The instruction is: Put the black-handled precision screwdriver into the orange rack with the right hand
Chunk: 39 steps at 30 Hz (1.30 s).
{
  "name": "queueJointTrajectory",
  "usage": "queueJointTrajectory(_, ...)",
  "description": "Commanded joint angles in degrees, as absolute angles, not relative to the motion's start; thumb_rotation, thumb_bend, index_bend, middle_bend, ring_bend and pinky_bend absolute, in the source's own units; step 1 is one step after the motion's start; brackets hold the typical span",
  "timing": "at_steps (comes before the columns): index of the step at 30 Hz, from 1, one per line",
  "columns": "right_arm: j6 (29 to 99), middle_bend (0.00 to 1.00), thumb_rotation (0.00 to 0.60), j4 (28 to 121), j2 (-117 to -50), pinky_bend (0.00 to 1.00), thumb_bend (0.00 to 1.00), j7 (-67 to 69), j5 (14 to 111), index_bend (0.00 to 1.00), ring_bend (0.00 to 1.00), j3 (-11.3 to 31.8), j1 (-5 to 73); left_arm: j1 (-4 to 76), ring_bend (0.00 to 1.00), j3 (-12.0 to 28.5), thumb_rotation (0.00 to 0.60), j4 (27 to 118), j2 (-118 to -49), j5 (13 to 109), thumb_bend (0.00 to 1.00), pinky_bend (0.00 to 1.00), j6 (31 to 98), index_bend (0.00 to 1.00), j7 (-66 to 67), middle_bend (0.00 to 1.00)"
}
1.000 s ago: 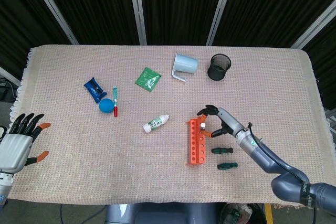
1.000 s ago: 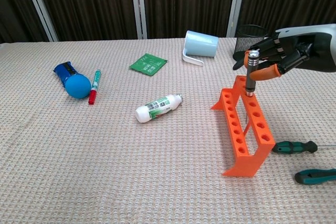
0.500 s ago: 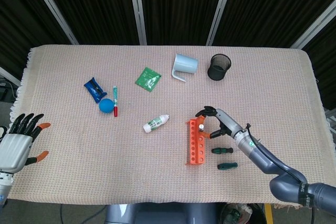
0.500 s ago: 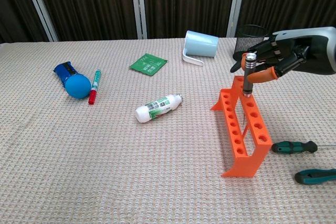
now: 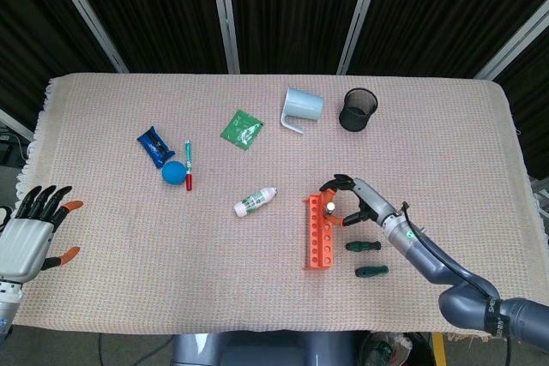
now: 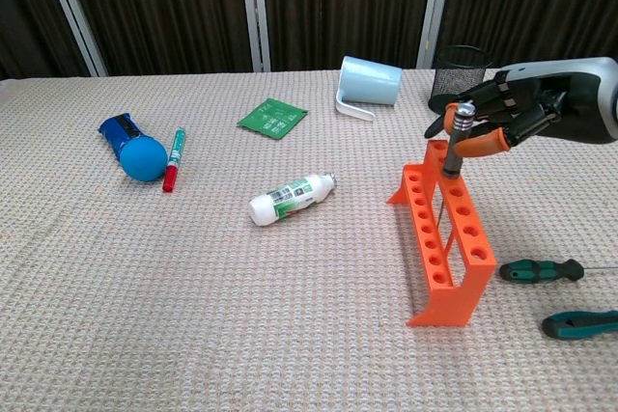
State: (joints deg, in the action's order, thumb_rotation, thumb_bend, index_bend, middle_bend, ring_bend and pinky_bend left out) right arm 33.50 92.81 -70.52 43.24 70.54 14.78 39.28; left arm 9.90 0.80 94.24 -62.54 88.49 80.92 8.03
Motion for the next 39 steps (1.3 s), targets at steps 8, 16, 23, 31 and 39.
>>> queueJointTrajectory(8, 33.2, 0.21, 0.600, 92.8, -70.1, 0.00, 0.29, 44.1, 71.6, 0.44, 0.00, 14.7, 39.2, 9.9, 0.03, 0.8, 0.600, 94.1, -62.6, 88.5, 0.15, 0.00, 81.0, 0.24, 7.8, 0.07)
queueJointTrajectory(16, 32.9, 0.13, 0.600, 93.2, -69.1, 0.00, 0.02, 45.8, 73.2, 0.19, 0.00, 14.6, 39.1, 9.9, 0.03, 0.9, 0.600, 94.1, -62.7, 88.7, 0.15, 0.00, 81.2, 0.23, 7.8, 0.07)
queueJointTrajectory(23, 34.5, 0.10, 0.600, 94.3, -67.4, 0.00, 0.00, 47.2, 75.2, 0.10, 0.00, 14.8, 38.3, 9.8, 0.03, 0.9, 0.600, 94.1, -62.5, 88.7, 0.15, 0.00, 81.6, 0.22, 7.7, 0.07)
queueJointTrajectory(31, 46.9, 0.08, 0.600, 94.3, -64.5, 0.00, 0.00, 32.4, 74.8, 0.07, 0.00, 13.6, 33.6, 9.0, 0.03, 0.9, 0.600, 93.6, -62.8, 87.9, 0.15, 0.00, 82.4, 0.22, 7.5, 0.07)
queueJointTrajectory(39, 68.1, 0.15, 0.600, 96.3, -67.6, 0.00, 0.19, 10.0, 71.1, 0.23, 0.00, 12.1, 25.3, 8.1, 0.02, 0.8, 0.600, 92.1, -63.7, 87.2, 0.15, 0.00, 83.0, 0.22, 6.9, 0.07)
